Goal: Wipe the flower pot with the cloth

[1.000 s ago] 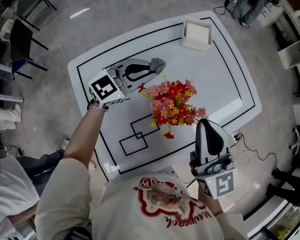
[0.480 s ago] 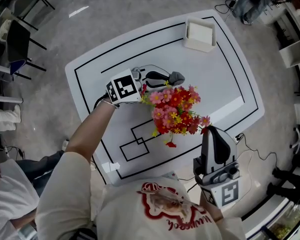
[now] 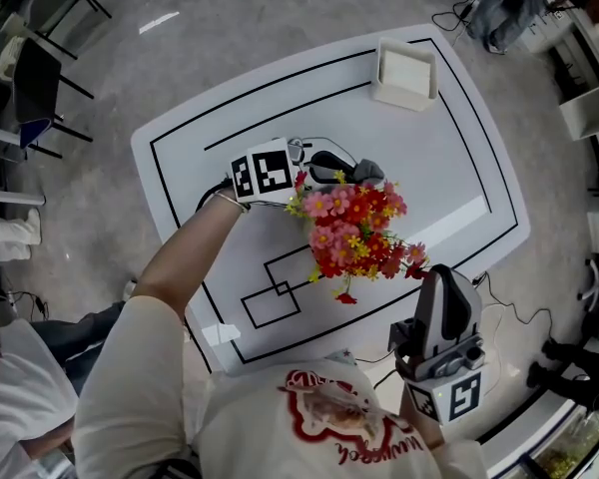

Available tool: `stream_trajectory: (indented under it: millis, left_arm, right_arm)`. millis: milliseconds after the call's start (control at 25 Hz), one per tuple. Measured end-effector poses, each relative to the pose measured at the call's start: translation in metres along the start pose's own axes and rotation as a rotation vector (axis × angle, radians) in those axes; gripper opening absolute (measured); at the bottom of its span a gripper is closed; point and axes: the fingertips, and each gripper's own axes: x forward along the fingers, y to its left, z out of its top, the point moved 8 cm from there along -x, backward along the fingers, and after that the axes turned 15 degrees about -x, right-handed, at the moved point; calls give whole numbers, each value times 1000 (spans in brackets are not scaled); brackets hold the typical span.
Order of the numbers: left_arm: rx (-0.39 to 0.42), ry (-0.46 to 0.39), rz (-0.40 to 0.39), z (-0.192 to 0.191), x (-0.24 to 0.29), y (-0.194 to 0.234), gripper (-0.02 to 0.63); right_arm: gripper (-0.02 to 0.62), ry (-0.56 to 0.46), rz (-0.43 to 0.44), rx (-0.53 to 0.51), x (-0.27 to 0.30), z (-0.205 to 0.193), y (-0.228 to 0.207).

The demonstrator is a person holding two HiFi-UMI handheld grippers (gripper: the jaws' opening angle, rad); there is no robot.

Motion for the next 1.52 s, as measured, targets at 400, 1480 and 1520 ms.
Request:
stream_trajectory:
  millis: [400,1480,1520]
  left_arm:
    - [-1,43,-44,-5,-2,3,43]
    - [-1,61,55,-18,-31,-11,43]
    - [-5,61,65,-19,-32,-12,43]
  right_arm:
    - [-3,5,-1,8,0,3,1]
    - [-3,-6,61,69,3,23,18]
    - [-3,-8,65,68,3,24,19]
